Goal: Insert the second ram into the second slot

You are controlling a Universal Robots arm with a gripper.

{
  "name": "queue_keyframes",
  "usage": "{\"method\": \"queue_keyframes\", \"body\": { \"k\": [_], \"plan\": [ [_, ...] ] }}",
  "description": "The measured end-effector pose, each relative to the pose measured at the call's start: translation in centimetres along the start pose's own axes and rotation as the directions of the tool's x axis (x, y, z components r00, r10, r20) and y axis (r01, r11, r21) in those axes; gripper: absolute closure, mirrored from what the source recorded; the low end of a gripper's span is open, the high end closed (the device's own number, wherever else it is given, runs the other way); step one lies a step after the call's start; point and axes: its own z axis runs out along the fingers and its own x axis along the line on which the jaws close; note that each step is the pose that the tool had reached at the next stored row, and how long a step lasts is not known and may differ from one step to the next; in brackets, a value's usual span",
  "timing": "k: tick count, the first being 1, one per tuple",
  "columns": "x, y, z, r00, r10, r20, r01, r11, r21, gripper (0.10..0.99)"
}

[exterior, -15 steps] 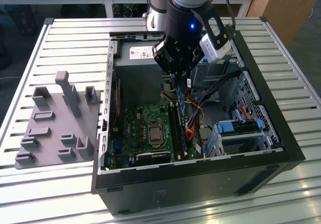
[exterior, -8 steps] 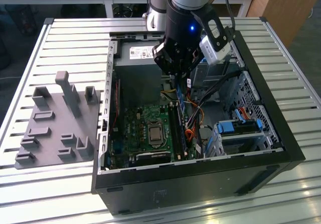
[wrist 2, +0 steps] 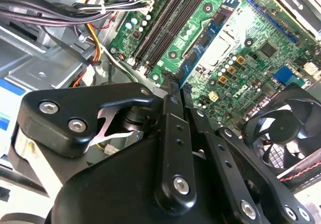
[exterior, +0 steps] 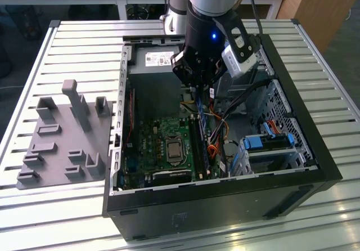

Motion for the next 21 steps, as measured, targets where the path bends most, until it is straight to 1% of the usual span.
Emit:
{"method": "queue_keyframes", "body": {
  "k": [4, 7, 15, 19, 21],
  "plan": [
    [0.01, -0.01, 0.37, 0.9996, 0.030, 0.0007, -0.030, 0.9996, 0.002, 0.949],
    [0.02, -0.06, 0.67, 0.9995, 0.031, 0.0007, -0.031, 0.9995, 0.002, 0.949],
    [0.04, -0.11, 2.11, 0.9995, 0.031, -0.0010, -0.031, 0.9995, 0.002, 0.949],
    [0.03, -0.13, 2.83, 0.9995, 0.031, -0.0043, -0.031, 0.9995, 0.001, 0.949],
    [-0.05, -0.16, 3.15, 0.9995, 0.031, -0.0079, -0.031, 0.9995, 0.001, 0.949]
  ]
}}
